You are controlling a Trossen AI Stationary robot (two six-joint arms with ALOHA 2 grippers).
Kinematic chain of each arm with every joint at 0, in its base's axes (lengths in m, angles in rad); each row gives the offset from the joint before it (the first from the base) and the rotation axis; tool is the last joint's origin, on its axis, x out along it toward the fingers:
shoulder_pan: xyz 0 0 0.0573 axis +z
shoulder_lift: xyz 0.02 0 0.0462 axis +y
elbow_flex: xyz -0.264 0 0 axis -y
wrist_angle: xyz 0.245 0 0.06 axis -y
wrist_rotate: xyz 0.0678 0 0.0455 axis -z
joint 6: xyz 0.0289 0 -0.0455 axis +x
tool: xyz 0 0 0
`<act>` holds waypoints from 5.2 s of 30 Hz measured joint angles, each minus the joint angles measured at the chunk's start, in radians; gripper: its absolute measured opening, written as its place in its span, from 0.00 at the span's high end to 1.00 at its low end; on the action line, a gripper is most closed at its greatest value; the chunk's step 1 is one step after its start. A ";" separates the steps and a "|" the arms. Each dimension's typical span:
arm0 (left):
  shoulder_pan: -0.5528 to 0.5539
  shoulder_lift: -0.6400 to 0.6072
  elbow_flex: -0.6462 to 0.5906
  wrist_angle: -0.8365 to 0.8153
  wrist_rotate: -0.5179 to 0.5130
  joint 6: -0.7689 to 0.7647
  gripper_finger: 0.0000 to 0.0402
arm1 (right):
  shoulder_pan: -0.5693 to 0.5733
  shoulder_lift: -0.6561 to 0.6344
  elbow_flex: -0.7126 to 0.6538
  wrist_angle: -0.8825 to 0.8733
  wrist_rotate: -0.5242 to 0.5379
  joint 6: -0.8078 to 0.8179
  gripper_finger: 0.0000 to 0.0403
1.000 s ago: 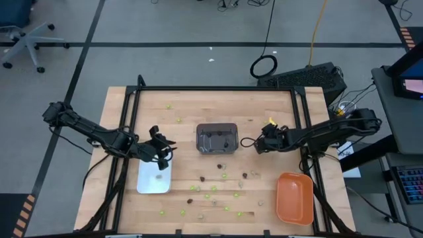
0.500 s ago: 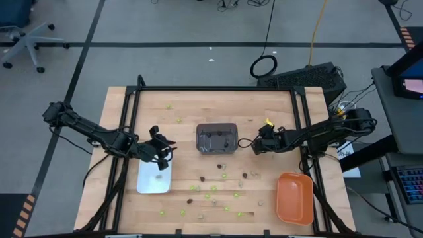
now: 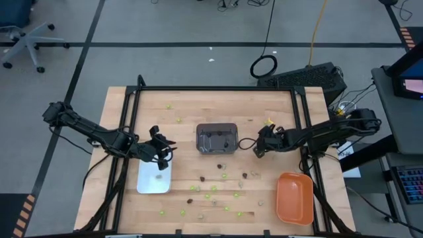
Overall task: Sort Halloween decoration
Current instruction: Put the white skull toy into the white bin
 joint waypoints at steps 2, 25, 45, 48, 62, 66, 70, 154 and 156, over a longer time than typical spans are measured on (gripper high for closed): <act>0.000 0.000 0.000 0.000 0.000 0.000 0.75 | 0.005 -0.047 -0.001 0.008 -0.026 -0.031 0.95; 0.000 0.000 0.000 0.030 -0.011 0.000 0.75 | 0.173 -0.165 0.002 0.466 -0.038 -0.304 1.00; 0.002 0.000 0.000 0.126 -0.058 0.051 0.75 | 0.180 -0.166 0.003 0.750 -0.117 -0.522 1.00; 0.002 0.000 0.000 0.175 -0.058 0.081 0.75 | 0.180 -0.166 0.003 0.813 -0.117 -0.612 1.00; 0.002 0.001 0.000 0.216 -0.046 0.096 0.75 | 0.186 -0.057 0.003 1.182 -0.302 -1.048 1.00; 0.002 0.007 0.000 0.240 -0.042 0.096 0.75 | 0.186 -0.016 0.003 1.226 -0.300 -1.222 1.00; 0.002 0.035 0.000 0.261 -0.042 0.097 0.75 | 0.186 0.016 0.003 1.267 -0.301 -1.359 1.00; -0.048 0.414 0.001 1.010 0.170 0.357 0.50 | 0.197 0.629 0.491 1.538 -0.243 -0.967 1.00; -0.048 0.414 0.001 1.024 0.170 0.356 0.50 | 0.196 0.629 0.491 1.536 -0.243 -0.968 1.00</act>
